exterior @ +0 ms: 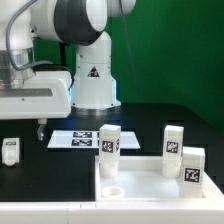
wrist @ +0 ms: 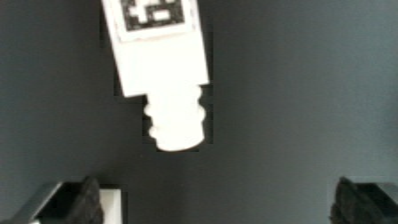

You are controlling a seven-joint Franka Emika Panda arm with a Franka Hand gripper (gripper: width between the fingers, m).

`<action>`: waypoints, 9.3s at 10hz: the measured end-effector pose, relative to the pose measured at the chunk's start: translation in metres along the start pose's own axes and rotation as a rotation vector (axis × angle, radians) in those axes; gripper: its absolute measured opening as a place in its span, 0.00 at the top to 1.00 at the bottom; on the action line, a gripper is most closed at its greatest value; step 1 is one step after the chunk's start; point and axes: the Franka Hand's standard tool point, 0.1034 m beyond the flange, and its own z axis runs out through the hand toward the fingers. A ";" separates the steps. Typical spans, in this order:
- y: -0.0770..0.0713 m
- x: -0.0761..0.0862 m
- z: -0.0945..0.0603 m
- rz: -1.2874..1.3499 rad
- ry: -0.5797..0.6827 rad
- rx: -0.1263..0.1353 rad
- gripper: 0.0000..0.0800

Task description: Assemble square table

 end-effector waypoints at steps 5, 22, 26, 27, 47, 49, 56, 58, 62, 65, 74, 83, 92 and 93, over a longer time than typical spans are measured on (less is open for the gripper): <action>0.011 -0.040 0.037 0.049 -0.105 0.015 0.19; -0.010 -0.042 0.019 -0.771 -0.032 -0.068 0.65; -0.038 -0.039 0.012 -1.145 -0.070 -0.039 0.64; -0.050 -0.035 0.012 -1.276 -0.064 -0.042 0.64; -0.047 -0.082 0.043 -2.118 -0.150 0.298 0.64; -0.047 -0.083 0.044 -2.114 -0.151 0.299 0.52; -0.057 -0.058 0.005 -1.520 -0.169 0.099 0.19; -0.059 -0.059 0.007 -1.372 -0.171 0.090 0.19; -0.043 -0.044 -0.009 -0.839 -0.183 0.034 0.19; -0.041 -0.043 -0.011 -0.523 -0.204 0.015 0.19; -0.029 -0.034 -0.003 0.405 -0.365 0.170 0.19; -0.028 -0.051 0.015 0.587 -0.745 0.362 0.19; -0.012 -0.074 0.050 0.807 -0.938 0.532 0.35; -0.012 -0.074 0.050 0.807 -0.939 0.532 0.35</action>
Offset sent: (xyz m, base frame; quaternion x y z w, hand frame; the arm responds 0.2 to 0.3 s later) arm -0.0440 -0.0073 -0.0418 -0.0008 -0.0477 0.0203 0.9987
